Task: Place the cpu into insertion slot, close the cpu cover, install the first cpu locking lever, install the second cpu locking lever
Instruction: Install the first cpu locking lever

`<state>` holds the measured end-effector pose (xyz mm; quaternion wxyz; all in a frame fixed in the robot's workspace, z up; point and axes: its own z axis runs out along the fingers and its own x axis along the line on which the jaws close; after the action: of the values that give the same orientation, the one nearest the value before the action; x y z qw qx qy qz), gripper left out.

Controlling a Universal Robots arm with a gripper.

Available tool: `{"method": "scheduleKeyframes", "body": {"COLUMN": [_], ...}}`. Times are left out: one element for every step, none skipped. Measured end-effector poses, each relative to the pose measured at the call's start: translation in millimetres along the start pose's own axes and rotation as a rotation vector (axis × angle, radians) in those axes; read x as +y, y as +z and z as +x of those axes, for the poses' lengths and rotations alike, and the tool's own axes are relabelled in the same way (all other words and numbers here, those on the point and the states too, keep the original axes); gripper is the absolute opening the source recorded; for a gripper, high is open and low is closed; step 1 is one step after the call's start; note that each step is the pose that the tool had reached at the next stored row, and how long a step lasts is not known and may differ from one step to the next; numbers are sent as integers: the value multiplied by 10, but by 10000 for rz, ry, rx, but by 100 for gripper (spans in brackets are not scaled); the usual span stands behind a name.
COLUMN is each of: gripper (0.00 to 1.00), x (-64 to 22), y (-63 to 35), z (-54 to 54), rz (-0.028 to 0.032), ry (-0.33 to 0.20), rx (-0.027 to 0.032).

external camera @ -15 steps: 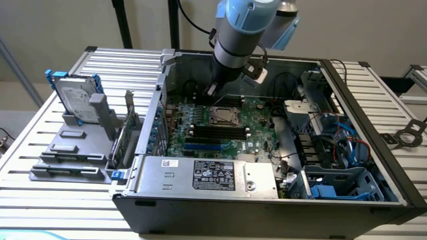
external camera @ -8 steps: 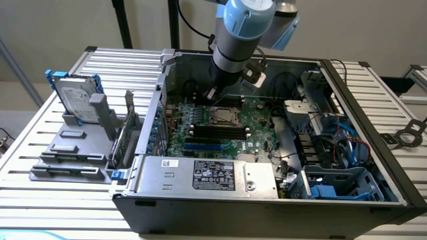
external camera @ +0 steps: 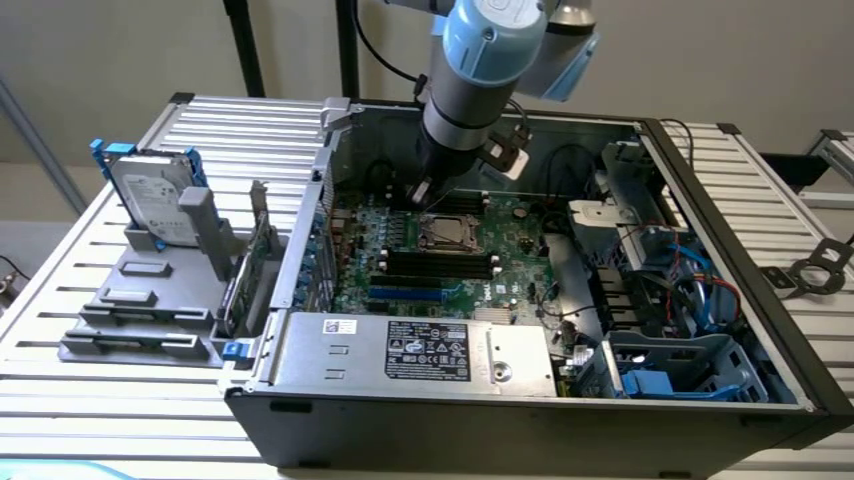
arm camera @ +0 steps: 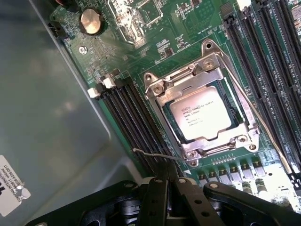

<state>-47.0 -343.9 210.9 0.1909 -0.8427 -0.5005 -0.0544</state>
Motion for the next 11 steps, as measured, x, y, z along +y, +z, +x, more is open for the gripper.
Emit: {"method": "scheduleKeyframes", "body": {"gripper": [11, 11, 11, 11, 11, 11, 11, 11, 11, 11, 11], "x": [0, 0, 0, 1, 1, 0, 1, 1, 2, 1, -2], "y": [8, 14, 19, 25, 31, 36, 43, 49, 57, 65, 74], "z": [-3, -6, -9, -11, -13, -16, -17, -17, -17, -14, -7], "rz": [-3, -6, -3, 2, 7, 8, 9, 13, 22, 31, 37], "ry": [11, 20, 29, 37, 49, 63, 73, 86, 101, 115, 127], "rx": [-21, -47, -76, -103, -134, -168, -200, -233, -262, -289, -304]}}
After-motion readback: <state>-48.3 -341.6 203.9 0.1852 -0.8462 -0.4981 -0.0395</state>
